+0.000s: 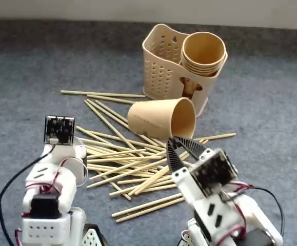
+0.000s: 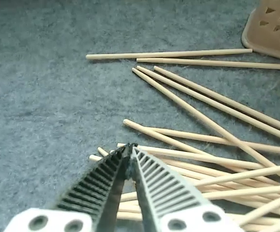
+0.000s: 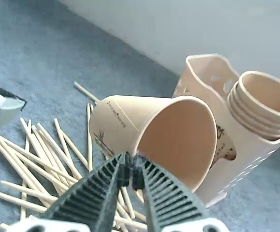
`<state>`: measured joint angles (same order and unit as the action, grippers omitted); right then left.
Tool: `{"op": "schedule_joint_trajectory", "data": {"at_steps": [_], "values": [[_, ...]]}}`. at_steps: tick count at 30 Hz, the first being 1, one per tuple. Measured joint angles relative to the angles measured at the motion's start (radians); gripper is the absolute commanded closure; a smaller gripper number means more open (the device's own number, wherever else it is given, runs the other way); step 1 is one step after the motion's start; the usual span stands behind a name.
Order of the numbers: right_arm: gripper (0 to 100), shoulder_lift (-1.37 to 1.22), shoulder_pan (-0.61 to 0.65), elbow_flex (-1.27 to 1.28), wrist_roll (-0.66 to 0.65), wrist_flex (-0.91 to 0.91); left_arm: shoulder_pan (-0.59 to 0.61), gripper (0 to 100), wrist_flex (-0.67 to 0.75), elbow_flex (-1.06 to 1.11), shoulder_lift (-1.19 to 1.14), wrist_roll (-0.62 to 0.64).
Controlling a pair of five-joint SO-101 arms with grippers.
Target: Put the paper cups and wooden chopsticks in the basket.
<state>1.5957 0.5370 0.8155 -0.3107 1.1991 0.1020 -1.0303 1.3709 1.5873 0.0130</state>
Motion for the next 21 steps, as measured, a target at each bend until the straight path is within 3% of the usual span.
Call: {"op": "schedule_joint_trajectory", "data": {"at_steps": [6,11,21], "values": [[99.3,-0.08,-0.044,-0.14,-0.071,0.006,0.054,99,-0.038,0.068,0.229,0.002],[99.3,-0.278,-0.152,-0.293,-0.08,0.006,0.066,99,-0.048,0.069,0.218,-0.009],[99.3,-0.669,-0.327,-0.686,-0.206,0.006,0.064,99,-0.095,0.149,0.218,-0.166]]}}
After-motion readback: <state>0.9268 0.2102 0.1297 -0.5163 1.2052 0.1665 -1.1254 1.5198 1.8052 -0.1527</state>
